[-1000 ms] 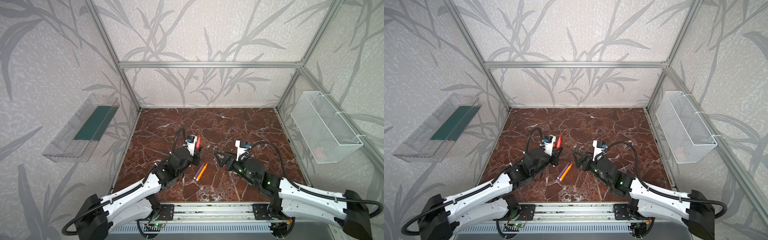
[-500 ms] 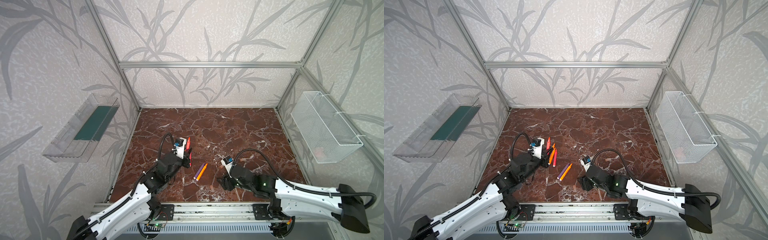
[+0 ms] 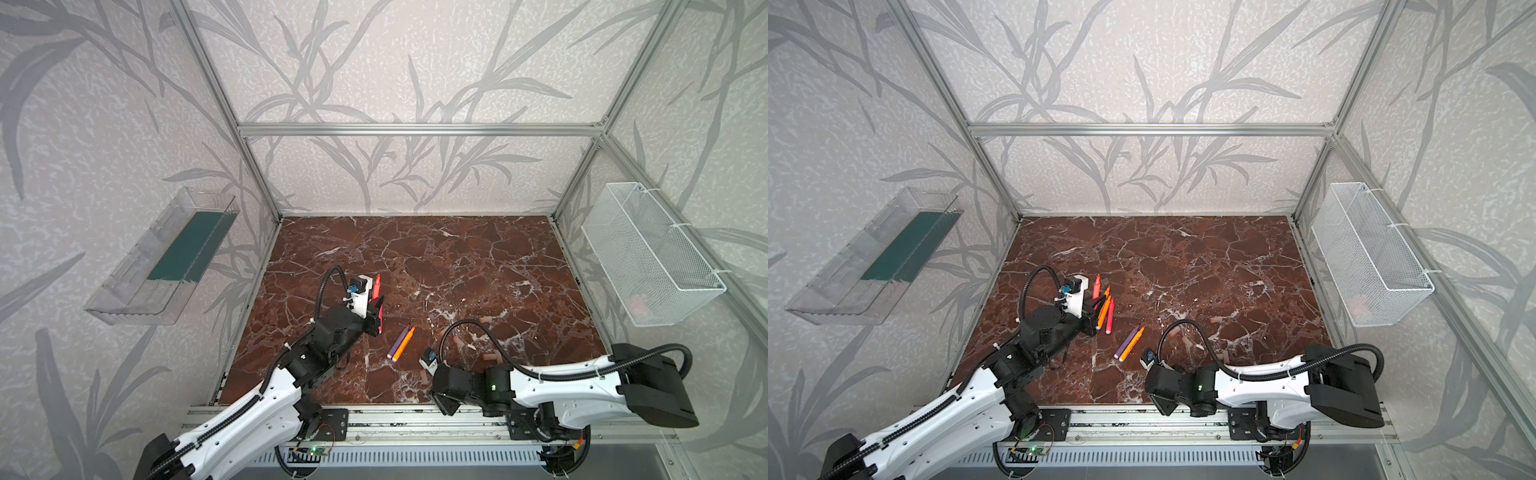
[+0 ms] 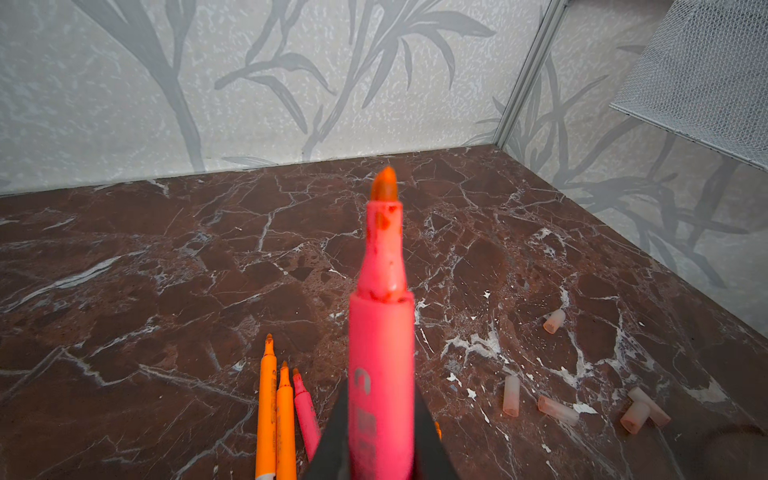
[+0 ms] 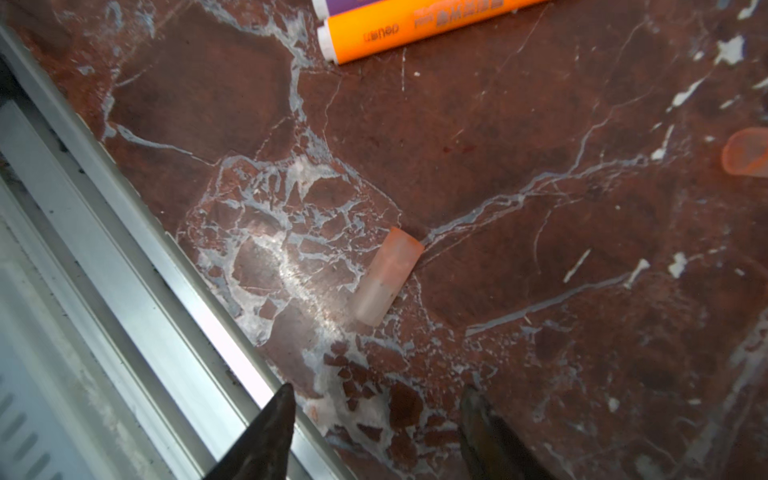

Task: Insert the pens into the pen caps
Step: 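Move the right gripper down to the caps while the left holds the highlighter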

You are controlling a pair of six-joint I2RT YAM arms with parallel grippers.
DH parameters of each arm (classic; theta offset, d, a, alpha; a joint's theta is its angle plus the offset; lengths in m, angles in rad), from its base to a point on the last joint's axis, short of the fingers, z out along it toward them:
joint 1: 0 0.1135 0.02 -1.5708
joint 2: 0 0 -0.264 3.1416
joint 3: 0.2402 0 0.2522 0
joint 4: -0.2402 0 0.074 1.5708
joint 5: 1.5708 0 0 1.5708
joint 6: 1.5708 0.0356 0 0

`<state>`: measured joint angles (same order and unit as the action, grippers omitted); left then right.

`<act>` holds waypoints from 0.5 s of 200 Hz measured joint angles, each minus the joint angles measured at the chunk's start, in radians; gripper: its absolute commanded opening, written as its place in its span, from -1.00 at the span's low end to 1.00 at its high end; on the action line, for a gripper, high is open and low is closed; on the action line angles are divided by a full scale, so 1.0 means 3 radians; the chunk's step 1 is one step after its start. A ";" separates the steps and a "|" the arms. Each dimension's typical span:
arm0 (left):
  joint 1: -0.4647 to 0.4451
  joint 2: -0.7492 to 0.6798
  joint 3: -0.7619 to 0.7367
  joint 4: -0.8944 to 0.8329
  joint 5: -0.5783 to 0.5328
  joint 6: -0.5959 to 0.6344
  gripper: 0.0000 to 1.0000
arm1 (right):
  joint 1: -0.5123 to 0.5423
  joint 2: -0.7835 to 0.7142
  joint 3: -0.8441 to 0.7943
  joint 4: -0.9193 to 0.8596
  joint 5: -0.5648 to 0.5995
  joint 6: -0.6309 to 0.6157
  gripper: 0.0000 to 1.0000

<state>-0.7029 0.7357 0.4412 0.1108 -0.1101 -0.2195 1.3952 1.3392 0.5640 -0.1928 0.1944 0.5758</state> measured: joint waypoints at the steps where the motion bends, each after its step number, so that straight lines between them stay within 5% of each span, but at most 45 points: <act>1: 0.0000 -0.0003 0.0000 -0.0001 0.0000 0.0000 -1.00 | 0.0000 0.0004 0.0003 0.0001 0.0001 0.0000 0.24; 100: 0.0000 -0.0111 0.0000 -0.0097 -0.0004 0.0001 -1.00 | 0.0003 0.0579 0.0406 -0.0126 0.0493 0.0139 0.11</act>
<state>-0.7029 0.7025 0.4412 0.0818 -0.1112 -0.2192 1.3960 1.5127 0.6857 -0.2306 0.3424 0.6174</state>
